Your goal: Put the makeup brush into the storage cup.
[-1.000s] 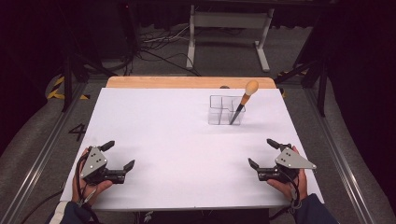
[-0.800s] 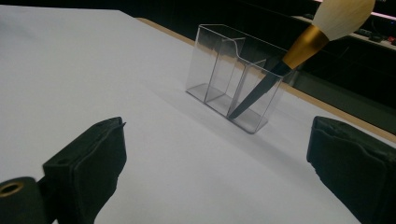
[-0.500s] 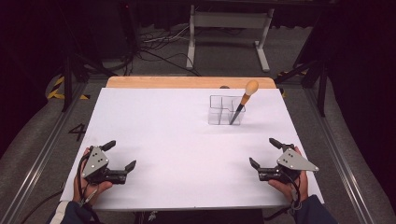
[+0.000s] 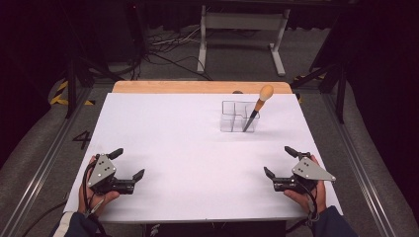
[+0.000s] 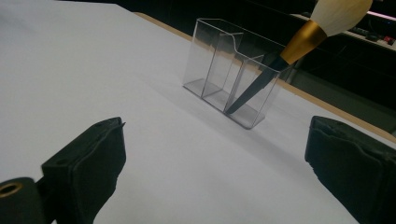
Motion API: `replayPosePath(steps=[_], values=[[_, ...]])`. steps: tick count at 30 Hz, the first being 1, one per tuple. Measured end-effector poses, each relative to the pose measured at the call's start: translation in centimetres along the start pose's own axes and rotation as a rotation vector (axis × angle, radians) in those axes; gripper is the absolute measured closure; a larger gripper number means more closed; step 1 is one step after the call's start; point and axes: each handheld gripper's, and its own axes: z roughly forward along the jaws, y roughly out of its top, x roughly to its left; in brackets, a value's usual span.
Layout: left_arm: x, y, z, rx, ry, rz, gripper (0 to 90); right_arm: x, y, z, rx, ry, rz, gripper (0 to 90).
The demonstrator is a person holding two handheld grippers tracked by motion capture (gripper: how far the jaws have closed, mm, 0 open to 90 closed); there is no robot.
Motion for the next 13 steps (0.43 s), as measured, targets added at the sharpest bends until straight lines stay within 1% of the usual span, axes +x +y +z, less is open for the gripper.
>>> replayPosePath(steps=[6,8,9,13], values=[[-0.05,-0.01,0.06,0.005,0.002,-0.003,2.8,0.01,-0.12,0.13,0.013,-0.004,-0.01,5.5],[-0.12,-0.04,0.16,0.007,-0.007,-0.007,2.9,0.03,-0.11,0.12,0.013,-0.006,-0.012,5.5],[-0.13,-0.03,0.17,0.006,-0.007,0.001,2.9,0.02,-0.09,0.12,0.012,-0.006,-0.007,5.9],[-0.26,0.05,0.23,-0.003,-0.01,0.001,3.0,-0.04,-0.16,0.13,0.014,-0.007,0.001,6.3]])
